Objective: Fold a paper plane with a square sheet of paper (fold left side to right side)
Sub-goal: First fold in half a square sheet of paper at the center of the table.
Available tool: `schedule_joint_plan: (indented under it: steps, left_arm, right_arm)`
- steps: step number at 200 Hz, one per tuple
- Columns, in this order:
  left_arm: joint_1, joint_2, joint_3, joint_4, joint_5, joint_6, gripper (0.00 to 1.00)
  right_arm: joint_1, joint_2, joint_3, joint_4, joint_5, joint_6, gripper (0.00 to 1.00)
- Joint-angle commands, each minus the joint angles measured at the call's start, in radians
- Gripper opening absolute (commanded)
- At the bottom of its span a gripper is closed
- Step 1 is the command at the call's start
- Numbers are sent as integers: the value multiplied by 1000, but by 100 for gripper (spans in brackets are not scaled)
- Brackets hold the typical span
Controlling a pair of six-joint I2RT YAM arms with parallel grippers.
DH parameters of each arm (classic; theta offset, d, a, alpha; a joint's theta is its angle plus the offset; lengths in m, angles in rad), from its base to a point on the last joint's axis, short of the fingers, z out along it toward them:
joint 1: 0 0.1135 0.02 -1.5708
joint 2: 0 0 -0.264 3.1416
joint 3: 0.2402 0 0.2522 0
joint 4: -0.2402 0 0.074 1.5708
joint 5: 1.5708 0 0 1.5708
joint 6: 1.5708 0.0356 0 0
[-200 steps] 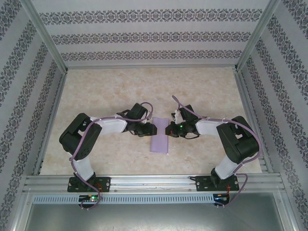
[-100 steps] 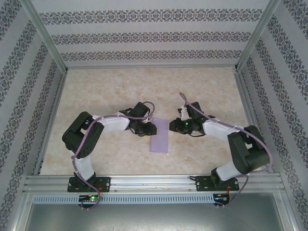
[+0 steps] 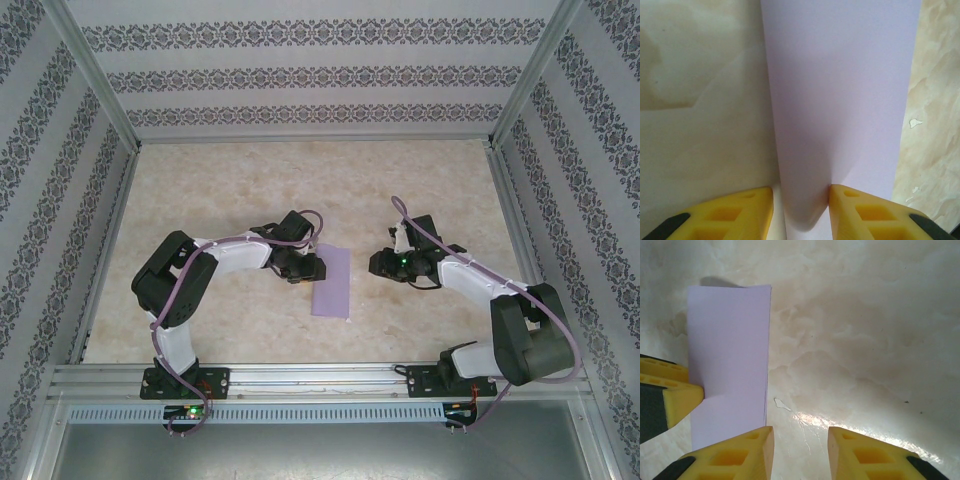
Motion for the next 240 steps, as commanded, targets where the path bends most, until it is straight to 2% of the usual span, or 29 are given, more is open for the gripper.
schedule_joint_plan:
  steps: [1, 79, 240]
  left_arm:
    - [-46, 96, -17, 15, -54, 18, 37]
    - [-55, 125, 1, 3, -64, 5, 40]
    - [-27, 60, -38, -49, -140, 13, 40]
  right_arm:
    - [-9, -7, -9, -16, 12, -24, 33]
    - [-9, -4, -11, -13, 11, -24, 33]
    - [-12, 1, -8, -26, 20, -36, 34]
